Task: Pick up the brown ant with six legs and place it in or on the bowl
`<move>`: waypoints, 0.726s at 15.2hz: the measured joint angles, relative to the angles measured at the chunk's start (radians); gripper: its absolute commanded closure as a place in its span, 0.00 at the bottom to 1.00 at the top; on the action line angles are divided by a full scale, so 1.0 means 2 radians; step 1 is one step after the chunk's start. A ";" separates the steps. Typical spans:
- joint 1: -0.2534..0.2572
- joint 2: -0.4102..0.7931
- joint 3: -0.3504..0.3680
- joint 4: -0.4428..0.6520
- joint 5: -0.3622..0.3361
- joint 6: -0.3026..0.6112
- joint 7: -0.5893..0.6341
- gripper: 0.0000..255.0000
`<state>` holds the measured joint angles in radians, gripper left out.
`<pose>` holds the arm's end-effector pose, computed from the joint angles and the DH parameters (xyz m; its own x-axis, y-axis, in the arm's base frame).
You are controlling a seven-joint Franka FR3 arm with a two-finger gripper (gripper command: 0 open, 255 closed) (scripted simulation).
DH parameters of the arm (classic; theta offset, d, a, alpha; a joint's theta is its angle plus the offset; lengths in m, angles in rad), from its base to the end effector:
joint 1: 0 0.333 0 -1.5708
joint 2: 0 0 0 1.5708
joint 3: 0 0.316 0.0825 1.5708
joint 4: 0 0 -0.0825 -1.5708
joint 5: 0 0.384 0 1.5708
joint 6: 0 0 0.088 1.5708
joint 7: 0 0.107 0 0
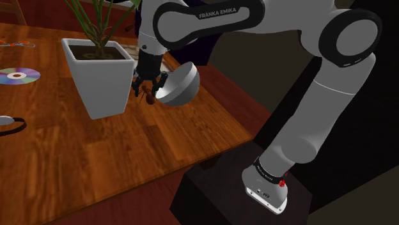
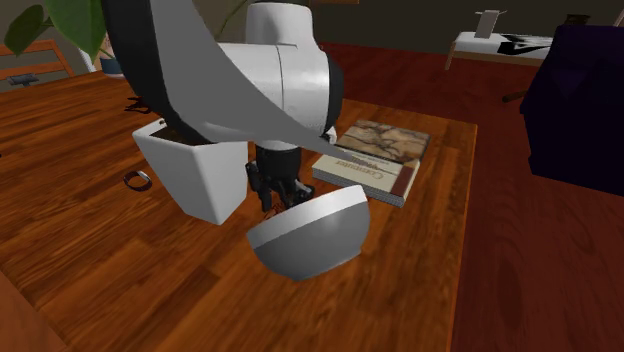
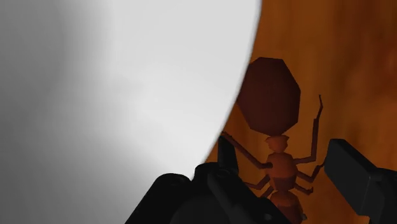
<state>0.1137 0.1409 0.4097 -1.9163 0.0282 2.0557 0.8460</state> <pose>0.5147 0.2902 0.4274 0.9421 -0.3310 -0.0546 -0.3340 -0.9406 -0.0605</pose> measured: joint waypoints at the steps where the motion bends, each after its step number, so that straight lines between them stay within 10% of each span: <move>1: 0.000 0.005 0.000 0.006 -0.001 -0.006 -0.001 1.00; 11: 0.004 0.025 -0.001 0.089 -0.010 -0.149 0.010 1.00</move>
<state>0.1213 0.1914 0.4085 -1.7388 0.0084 1.7572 0.8657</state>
